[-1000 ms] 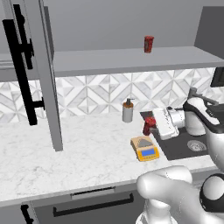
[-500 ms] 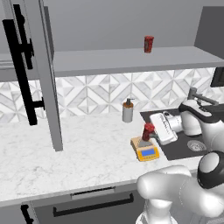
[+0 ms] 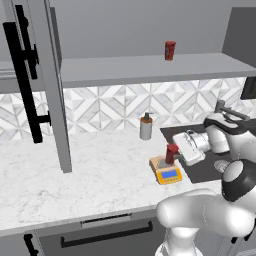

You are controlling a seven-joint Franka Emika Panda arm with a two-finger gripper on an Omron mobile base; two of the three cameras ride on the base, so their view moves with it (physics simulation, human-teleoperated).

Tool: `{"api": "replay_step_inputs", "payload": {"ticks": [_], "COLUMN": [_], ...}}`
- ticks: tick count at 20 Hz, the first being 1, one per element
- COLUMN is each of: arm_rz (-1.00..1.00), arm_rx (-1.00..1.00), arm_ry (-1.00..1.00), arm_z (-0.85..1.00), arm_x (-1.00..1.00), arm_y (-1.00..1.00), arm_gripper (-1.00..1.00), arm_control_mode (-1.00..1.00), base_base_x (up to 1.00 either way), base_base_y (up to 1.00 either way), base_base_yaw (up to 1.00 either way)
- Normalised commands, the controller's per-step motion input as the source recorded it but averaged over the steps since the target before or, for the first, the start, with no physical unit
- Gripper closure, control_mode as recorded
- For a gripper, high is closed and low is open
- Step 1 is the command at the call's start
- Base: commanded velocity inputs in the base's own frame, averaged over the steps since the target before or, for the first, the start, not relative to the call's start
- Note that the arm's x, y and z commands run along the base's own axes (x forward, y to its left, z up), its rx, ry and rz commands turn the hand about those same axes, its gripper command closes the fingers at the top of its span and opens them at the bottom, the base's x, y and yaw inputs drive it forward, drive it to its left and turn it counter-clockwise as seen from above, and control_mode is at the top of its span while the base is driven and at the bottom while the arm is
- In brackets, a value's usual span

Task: Pick the yogurt and place it on the digital scale for weighing, and close the cabinet.

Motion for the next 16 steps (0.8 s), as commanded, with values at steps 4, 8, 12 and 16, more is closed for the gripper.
{"api": "replay_step_inputs", "payload": {"ticks": [4, 8, 12, 16], "arm_rz": [0.0, 0.0, 0.0, 0.0], "arm_rx": [-0.06, -0.01, 0.0, 0.0], "arm_ry": [0.09, 0.0, 0.0, 0.0], "arm_z": [-0.32, -0.34, -0.24, -0.01], "arm_x": [0.0, 0.0, 0.12, 0.13], "arm_y": [0.0, 0.0, 0.0, 0.0], "arm_gripper": [1.0, 1.0, 1.0, 1.0], "arm_control_mode": [-1.0, -1.0, -1.0, -1.0], "base_base_x": [0.0, 0.0, 0.0, 0.0], "base_base_y": [0.0, 0.0, 0.0, 0.0], "base_base_yaw": [0.0, 0.0, 0.0, 0.0]}}
